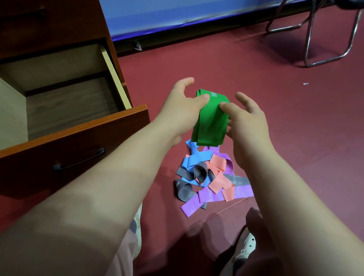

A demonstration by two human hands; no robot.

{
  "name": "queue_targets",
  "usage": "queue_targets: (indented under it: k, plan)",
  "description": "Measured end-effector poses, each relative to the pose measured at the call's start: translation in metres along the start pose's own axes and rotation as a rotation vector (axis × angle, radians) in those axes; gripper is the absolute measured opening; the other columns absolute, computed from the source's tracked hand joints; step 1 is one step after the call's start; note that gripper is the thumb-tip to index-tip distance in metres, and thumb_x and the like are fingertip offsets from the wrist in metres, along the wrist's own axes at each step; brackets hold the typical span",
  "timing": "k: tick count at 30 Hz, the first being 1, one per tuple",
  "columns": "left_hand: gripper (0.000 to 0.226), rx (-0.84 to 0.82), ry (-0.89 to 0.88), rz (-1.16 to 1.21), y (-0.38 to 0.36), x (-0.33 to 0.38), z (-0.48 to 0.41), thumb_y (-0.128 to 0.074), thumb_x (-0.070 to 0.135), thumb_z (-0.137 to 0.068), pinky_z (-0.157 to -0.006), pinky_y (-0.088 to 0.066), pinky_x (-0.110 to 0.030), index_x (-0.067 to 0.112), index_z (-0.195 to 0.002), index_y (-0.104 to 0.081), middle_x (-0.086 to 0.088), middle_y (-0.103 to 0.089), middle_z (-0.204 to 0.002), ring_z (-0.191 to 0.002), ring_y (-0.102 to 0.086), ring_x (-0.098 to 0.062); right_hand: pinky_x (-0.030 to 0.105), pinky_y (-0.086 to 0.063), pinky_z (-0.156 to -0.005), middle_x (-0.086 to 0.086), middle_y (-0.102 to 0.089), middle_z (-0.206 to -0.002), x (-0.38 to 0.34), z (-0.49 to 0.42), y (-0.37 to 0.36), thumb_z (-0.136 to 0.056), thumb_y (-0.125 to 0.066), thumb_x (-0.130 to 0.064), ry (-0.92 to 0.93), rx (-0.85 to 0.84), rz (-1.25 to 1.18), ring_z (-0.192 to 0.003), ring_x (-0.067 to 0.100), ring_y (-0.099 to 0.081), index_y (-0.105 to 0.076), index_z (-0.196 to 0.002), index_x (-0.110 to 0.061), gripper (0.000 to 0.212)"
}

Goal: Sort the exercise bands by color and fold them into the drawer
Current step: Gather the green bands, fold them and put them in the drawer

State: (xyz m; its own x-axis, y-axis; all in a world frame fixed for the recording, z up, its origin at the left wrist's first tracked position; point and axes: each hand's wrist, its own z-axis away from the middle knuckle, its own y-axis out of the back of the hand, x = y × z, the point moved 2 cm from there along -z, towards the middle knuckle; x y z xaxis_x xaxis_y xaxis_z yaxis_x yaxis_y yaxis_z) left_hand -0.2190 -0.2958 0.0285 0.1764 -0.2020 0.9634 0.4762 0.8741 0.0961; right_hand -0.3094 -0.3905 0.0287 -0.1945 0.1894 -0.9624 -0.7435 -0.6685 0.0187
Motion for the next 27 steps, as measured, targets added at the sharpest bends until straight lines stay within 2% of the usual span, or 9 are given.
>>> queue_targets:
  k: [5,7,10,12,14,17,20,23,27]
  plan:
    - [0.033,-0.047,-0.065,-0.064,0.0011,0.0013,0.0012,-0.066,0.047,-0.069,-0.096,-0.052,-0.045,0.053,-0.101,-0.059,-0.007,-0.065,-0.120,-0.109,-0.064,-0.023,0.051,-0.053,-0.093,0.016,-0.065,-0.112,-0.0014,0.0023,0.0015,-0.072,-0.064,-0.026,0.087,-0.021,-0.002,-0.096,0.029,-0.066,-0.058,-0.117,-0.036,0.046]
    - [0.027,-0.077,-0.096,-0.097,-0.0004,0.0041,0.0044,-0.064,0.050,-0.071,-0.096,-0.052,-0.045,0.050,-0.098,-0.064,-0.002,-0.067,-0.118,-0.111,-0.063,-0.021,0.049,-0.053,-0.091,0.014,-0.065,-0.107,-0.0008,0.0014,0.0030,-0.078,-0.063,-0.023,0.121,-0.014,0.009,-0.088,0.022,-0.063,-0.061,-0.112,-0.040,0.037]
    - [0.021,-0.142,-0.113,-0.117,-0.0024,0.0082,0.0076,-0.065,0.044,-0.075,-0.098,-0.051,-0.044,0.040,-0.095,-0.071,0.003,-0.070,-0.109,-0.110,-0.063,-0.019,0.043,-0.054,-0.088,0.012,-0.066,-0.114,0.0007,-0.0023,0.0054,-0.086,-0.063,-0.020,0.116,0.007,-0.011,-0.089,0.019,-0.063,-0.063,-0.109,-0.039,0.030]
    - [0.021,-0.184,-0.115,-0.101,-0.0026,0.0062,0.0057,-0.070,0.031,-0.079,-0.094,-0.054,-0.040,0.034,-0.099,-0.071,0.004,-0.072,-0.096,-0.093,-0.068,-0.015,0.041,-0.055,-0.089,0.009,-0.066,-0.115,0.0011,-0.0035,0.0066,-0.088,-0.064,-0.021,0.097,0.035,-0.044,-0.095,0.020,-0.065,-0.064,-0.108,-0.037,0.026]
    - [0.029,-0.234,-0.118,-0.088,-0.0028,0.0046,0.0054,-0.069,0.011,-0.085,-0.083,-0.057,-0.030,0.026,-0.110,-0.067,0.006,-0.070,-0.078,-0.073,-0.067,-0.009,0.035,-0.056,-0.084,0.005,-0.066,-0.115,0.0006,-0.0043,0.0073,-0.088,-0.064,-0.021,0.085,0.057,-0.061,-0.095,0.018,-0.064,-0.065,-0.108,-0.033,0.023]
    - [0.040,-0.264,-0.122,-0.123,-0.0029,0.0029,0.0057,-0.066,0.000,-0.086,-0.074,-0.055,-0.025,0.021,-0.120,-0.062,-0.007,-0.072,-0.096,-0.084,-0.069,-0.015,0.017,-0.044,-0.064,0.000,-0.065,-0.108,-0.0006,-0.0042,0.0081,-0.091,-0.063,-0.023,0.079,0.071,-0.048,-0.082,0.007,-0.057,-0.065,-0.106,-0.027,0.016]
    - [0.041,-0.247,-0.124,-0.170,-0.0028,0.0011,0.0059,-0.066,0.002,-0.087,-0.069,-0.054,-0.018,0.017,-0.125,-0.060,-0.009,-0.071,-0.106,-0.091,-0.069,-0.015,0.014,-0.041,-0.057,-0.001,-0.065,-0.105,0.0011,-0.0043,0.0084,-0.091,-0.064,-0.025,0.064,0.075,-0.062,-0.076,0.005,-0.056,-0.067,-0.099,-0.026,0.008]
    - [0.039,-0.211,-0.145,-0.199,-0.0022,0.0010,0.0047,-0.066,0.005,-0.089,-0.061,-0.049,-0.009,0.014,-0.126,-0.060,-0.006,-0.071,-0.106,-0.084,-0.066,-0.008,0.023,-0.045,-0.065,0.001,-0.068,-0.108,0.0003,-0.0044,0.0075,-0.087,-0.064,-0.023,0.037,0.058,-0.060,-0.082,0.011,-0.059,-0.068,-0.098,-0.027,0.012]
    - [0.038,-0.175,-0.136,-0.160,-0.0006,-0.0010,0.0000,-0.066,0.003,-0.089,-0.065,-0.053,-0.015,0.009,-0.126,-0.059,-0.007,-0.071,-0.104,-0.085,-0.067,-0.011,0.028,-0.050,-0.062,0.007,-0.066,-0.109,0.0011,-0.0056,0.0061,-0.072,-0.060,-0.009,0.030,0.004,-0.003,-0.078,0.018,-0.063,-0.064,-0.108,-0.029,0.040]
